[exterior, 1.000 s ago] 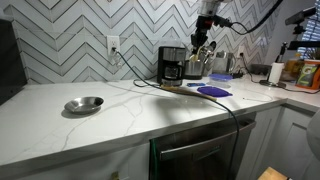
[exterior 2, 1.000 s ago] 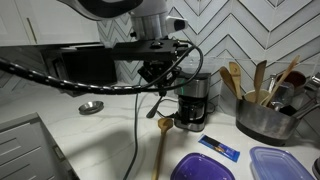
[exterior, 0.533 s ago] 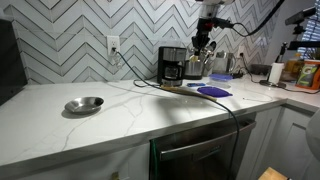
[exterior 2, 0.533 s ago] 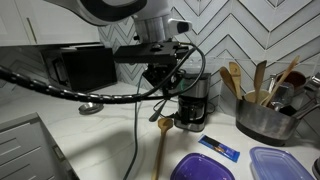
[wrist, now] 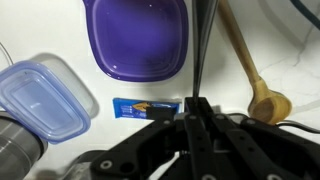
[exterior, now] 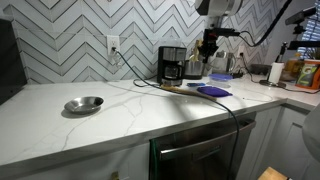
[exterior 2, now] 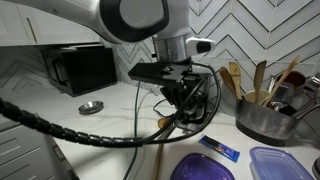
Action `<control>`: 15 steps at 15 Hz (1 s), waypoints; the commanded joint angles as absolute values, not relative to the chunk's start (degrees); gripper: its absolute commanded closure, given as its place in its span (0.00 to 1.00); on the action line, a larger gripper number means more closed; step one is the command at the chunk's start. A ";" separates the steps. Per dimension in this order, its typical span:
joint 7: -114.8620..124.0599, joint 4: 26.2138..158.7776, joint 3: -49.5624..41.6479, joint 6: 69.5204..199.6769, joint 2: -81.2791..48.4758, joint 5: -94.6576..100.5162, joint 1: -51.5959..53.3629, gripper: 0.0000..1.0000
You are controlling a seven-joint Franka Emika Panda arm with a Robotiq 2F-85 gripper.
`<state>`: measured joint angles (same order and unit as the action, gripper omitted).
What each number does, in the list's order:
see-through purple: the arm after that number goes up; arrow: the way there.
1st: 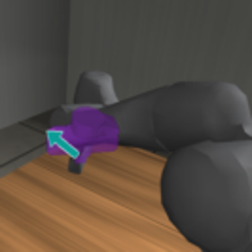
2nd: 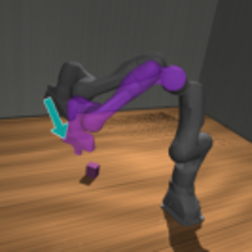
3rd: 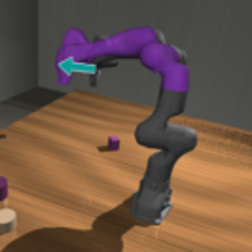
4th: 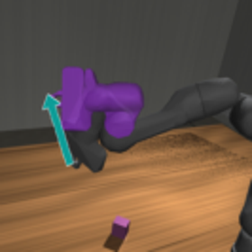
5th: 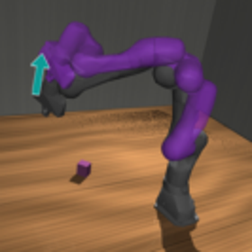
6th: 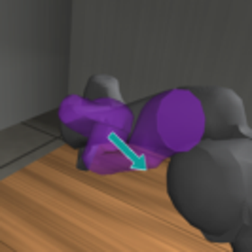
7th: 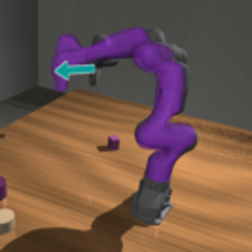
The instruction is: Pick up the silver fork and put it on the dark blue lunch box lid
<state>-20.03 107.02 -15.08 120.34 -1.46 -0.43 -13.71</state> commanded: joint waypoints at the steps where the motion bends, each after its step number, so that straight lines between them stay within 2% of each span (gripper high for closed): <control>1: -14.19 104.20 -15.56 119.95 -5.97 0.12 -15.01 0.98; 15: 4.41 98.01 -17.40 117.99 -17.70 -0.67 -18.64 0.98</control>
